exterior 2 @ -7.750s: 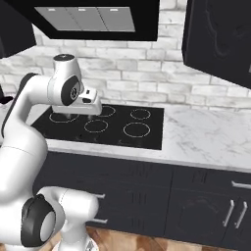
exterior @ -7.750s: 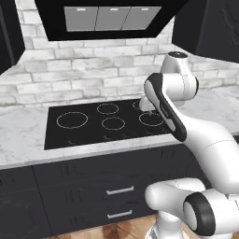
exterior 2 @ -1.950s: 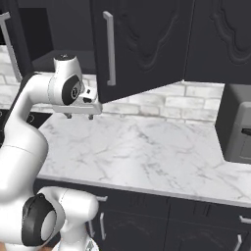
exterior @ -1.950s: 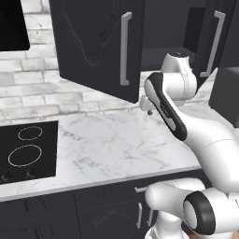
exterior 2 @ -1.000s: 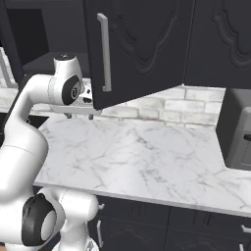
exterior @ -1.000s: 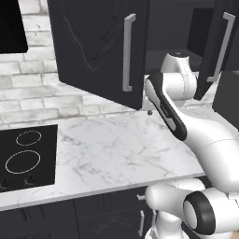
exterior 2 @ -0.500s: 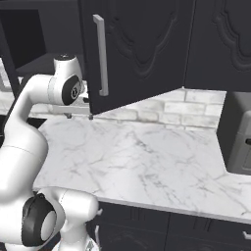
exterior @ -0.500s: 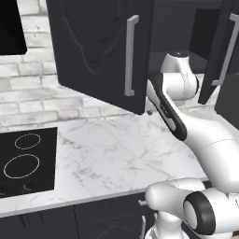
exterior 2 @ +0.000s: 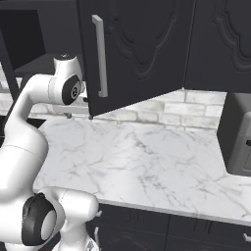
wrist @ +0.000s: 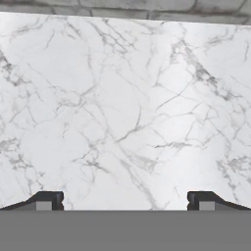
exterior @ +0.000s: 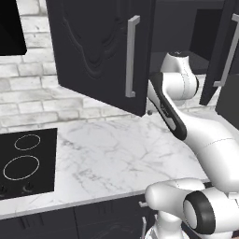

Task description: Close all open cabinet doors.

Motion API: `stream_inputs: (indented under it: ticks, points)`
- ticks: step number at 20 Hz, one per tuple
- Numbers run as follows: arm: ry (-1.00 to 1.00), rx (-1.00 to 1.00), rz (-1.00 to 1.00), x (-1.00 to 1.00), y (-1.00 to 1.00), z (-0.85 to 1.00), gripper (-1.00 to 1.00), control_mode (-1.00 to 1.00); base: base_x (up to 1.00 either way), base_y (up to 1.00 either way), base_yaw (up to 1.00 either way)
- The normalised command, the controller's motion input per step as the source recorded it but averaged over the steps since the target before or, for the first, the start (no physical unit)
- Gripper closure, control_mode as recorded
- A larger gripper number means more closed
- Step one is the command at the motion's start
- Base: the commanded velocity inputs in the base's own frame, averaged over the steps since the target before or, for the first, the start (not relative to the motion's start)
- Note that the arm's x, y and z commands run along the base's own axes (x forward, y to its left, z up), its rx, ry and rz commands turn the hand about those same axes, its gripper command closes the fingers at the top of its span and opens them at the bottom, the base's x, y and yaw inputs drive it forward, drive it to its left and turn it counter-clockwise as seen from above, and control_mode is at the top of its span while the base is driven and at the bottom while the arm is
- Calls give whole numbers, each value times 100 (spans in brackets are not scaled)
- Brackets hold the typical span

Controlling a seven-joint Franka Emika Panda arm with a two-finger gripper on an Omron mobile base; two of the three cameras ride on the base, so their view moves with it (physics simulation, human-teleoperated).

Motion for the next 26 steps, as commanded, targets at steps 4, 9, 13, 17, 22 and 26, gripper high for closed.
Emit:
stream_inputs:
  ticks: [4, 9, 13, 17, 22, 26]
  points:
    - [0, 0, 0, 0, 0, 0, -100, 100, 0, 0, 0]
    - [0, 0, 0, 0, 0, 0, -100, 100, 0, 0, 0]
    - [0, 0, 0, 0, 0, 0, -100, 100, 0, 0, 0]
    - [0, 0, 0, 0, 0, 0, -100, -100, 0, 0, 0]
    - [0, 0, 0, 0, 0, 0, -100, -100, 0, 0, 0]
    - [0, 0, 0, 0, 0, 0, -100, -100, 0, 0, 0]
